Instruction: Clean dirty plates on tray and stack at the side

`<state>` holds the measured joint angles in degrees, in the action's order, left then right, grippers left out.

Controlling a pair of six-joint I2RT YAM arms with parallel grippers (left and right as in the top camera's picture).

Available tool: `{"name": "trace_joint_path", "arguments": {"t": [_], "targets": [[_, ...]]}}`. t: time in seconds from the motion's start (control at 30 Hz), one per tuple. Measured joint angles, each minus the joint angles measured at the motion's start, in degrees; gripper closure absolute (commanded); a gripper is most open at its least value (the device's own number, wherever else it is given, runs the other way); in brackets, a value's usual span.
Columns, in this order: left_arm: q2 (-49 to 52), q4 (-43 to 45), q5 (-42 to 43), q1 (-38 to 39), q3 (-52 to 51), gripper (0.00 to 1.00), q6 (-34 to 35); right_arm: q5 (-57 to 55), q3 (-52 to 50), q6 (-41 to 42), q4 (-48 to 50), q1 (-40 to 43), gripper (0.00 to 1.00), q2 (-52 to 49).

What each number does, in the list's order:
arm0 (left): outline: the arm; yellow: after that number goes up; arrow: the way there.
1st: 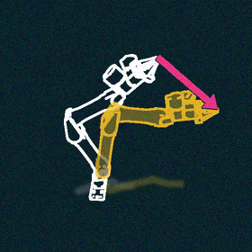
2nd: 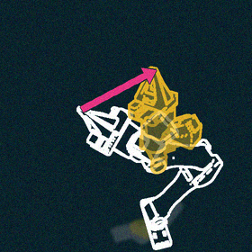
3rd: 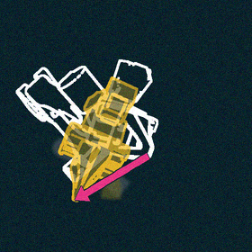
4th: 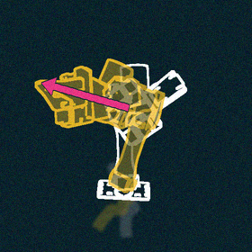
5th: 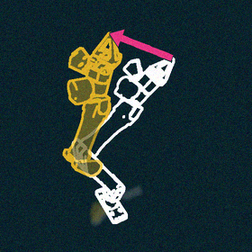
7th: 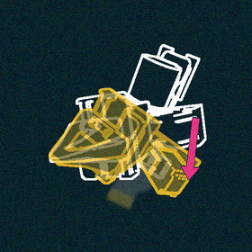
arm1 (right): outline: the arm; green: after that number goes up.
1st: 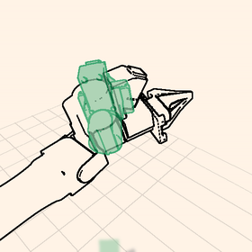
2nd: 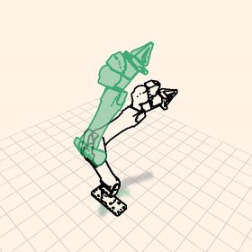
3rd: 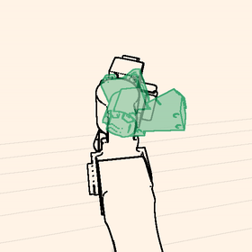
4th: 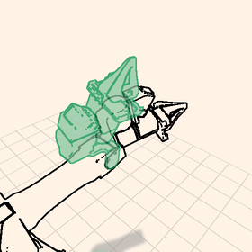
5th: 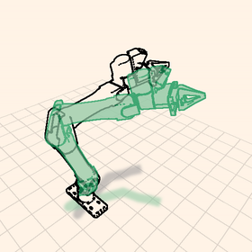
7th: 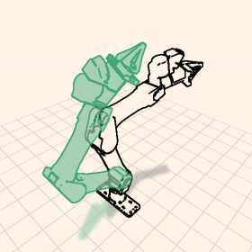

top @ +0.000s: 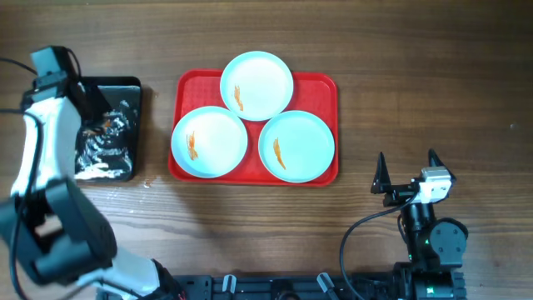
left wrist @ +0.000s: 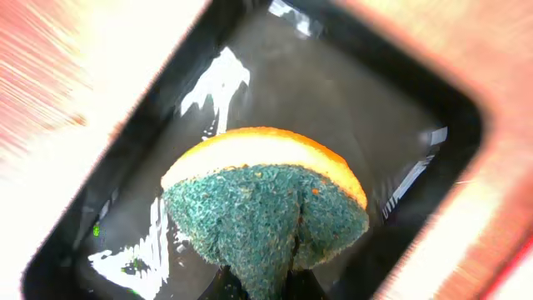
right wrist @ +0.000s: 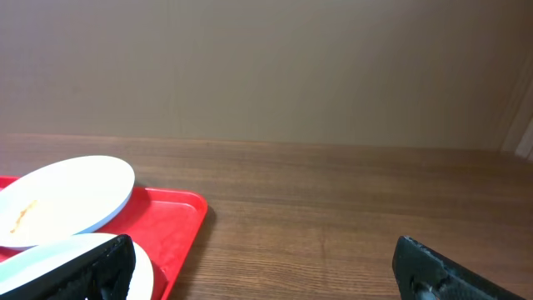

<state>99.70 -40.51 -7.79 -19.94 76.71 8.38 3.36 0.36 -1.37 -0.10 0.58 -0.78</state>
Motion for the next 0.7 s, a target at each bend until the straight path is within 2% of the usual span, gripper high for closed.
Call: {"name": "trace_joint_path", "arguments": {"t": [0.2,0.47,0.7], "targets": [[-8.8,0.9,3.2,0.0,0.0,0.96,0.6,0.0,0.0,0.0,0.0,0.0,0.00,0.0],[-4.9,4.2,5.2,-0.1,0.0,0.96,0.5,0.0,0.0,0.0,0.0,0.0,0.00,0.0],[-4.9,6.8,11.6,-0.4,0.0,0.96,0.5,0.0,0.0,0.0,0.0,0.0,0.00,0.0]]}}
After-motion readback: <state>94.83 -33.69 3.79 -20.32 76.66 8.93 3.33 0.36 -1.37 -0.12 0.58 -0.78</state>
